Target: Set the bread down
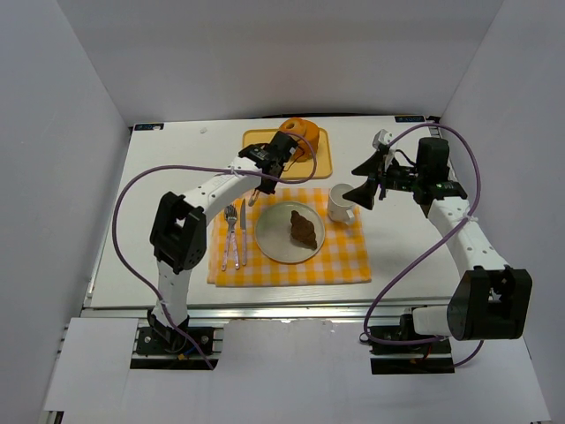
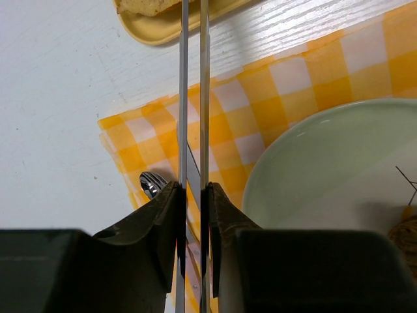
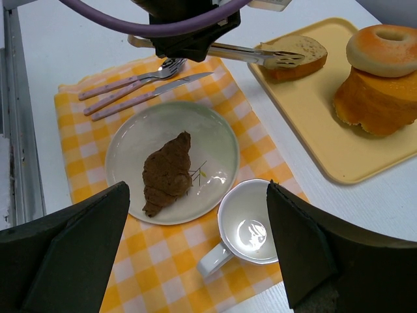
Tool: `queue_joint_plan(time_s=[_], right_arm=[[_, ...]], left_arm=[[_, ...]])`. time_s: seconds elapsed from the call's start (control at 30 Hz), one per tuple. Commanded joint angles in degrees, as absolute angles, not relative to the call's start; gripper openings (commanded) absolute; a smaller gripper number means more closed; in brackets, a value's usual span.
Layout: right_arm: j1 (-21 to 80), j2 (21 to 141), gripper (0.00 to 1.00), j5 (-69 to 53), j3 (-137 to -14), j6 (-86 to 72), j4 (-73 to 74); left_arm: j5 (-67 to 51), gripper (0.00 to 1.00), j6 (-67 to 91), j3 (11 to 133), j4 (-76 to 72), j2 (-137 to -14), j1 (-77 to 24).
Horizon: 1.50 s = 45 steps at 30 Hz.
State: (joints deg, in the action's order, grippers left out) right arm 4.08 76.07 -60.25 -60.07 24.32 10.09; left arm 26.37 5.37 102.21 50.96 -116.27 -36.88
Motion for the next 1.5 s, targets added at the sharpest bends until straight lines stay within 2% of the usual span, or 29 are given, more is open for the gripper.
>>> queue_joint_plan(time_s=[0.0, 0.57, 1.13, 1.47], right_arm=[[3.52, 74.0, 0.89, -61.79, -59.15, 23.73, 8.0], [3.43, 74.09, 0.89, -62.05, -59.33, 23.38, 7.91], [3.34, 74.79, 0.89, -62.31, -60.56, 23.38, 8.88], [3.34, 75.5, 0.89, -62.58, -61.52, 22.76, 8.96]], left_arm=[[25.49, 0.0, 6.59, 104.24, 49.83, -110.57, -37.09], [19.87, 0.0, 9.93, 100.99, 50.28, -101.44, -37.09], [-4.65, 0.0, 20.48, 67.34, 41.22, -68.93, -37.0], [-9.76, 0.0, 24.08, 56.43, 38.5, -63.81, -37.09]])
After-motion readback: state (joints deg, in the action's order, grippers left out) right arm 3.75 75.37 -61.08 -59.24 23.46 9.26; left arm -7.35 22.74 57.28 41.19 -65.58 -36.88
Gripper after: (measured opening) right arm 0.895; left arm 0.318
